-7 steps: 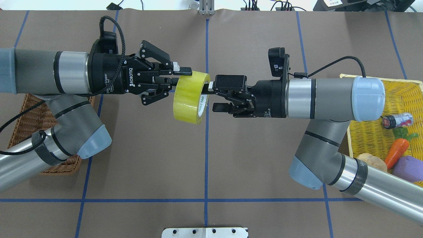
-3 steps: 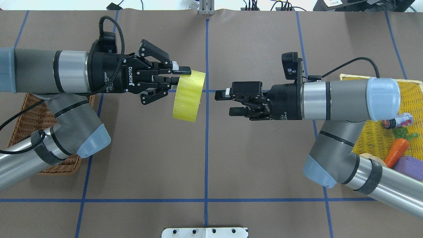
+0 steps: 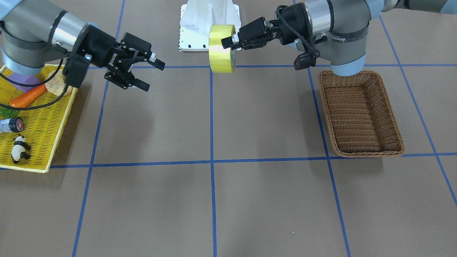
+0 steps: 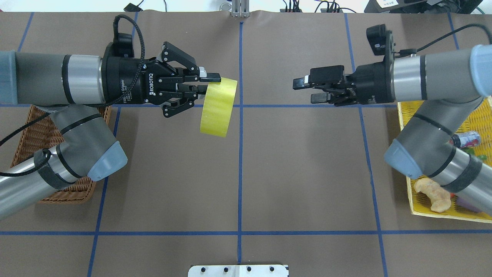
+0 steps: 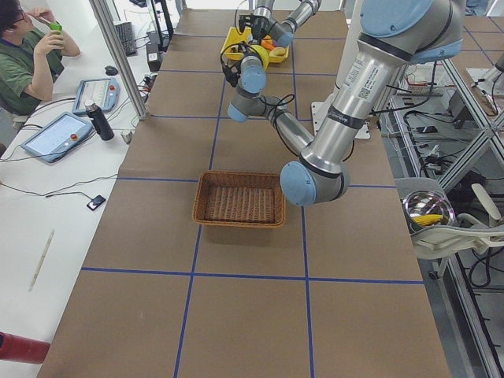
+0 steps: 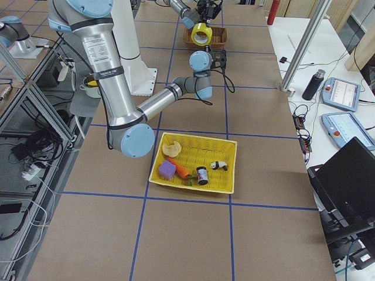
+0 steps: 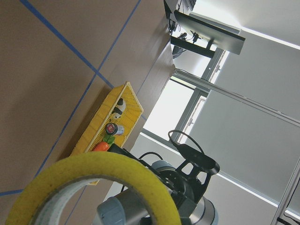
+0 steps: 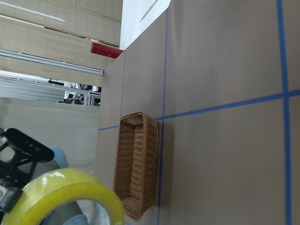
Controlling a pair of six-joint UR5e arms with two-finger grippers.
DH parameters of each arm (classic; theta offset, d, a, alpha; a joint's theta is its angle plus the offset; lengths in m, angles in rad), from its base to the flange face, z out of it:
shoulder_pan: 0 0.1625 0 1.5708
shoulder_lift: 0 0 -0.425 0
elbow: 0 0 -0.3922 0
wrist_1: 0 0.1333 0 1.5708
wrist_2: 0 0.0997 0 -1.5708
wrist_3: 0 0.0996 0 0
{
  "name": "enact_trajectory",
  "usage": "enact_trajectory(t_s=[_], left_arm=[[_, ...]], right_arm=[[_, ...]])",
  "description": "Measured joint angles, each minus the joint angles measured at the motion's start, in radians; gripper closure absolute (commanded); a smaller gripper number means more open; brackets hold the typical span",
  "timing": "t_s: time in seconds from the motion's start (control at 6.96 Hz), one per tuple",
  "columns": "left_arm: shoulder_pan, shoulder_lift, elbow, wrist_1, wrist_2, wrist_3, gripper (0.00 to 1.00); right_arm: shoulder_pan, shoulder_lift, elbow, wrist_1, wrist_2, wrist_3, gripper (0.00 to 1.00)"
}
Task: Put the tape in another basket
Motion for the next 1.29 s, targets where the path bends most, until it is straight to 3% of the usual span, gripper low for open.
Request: enact_trajectory(t_s=[0.29, 0.72, 0.86, 1.29], left_arm=[[-0.050, 0.011, 0.003, 0.064, 0.024, 0.147, 1.00], [-0.148, 0.096, -0.047, 0.357, 0.111, 0.516, 1.00], [-0.166, 0.141, -0.100, 0.493, 0.152, 0.638, 1.00], [-0.209, 0.217, -0.366, 1.144, 0.243, 1.031, 1.00]], right_arm=[[0.159, -0.005, 0.000, -0.202, 0.078, -0.181, 0.00], [0.313, -0.025, 0.005, -0.499, 0.067, -0.512, 0.00], [0.345, -0.037, 0.007, -0.584, 0.044, -0.638, 0.00], [0.417, -0.082, 0.017, -0.853, -0.025, -1.021, 0.00]])
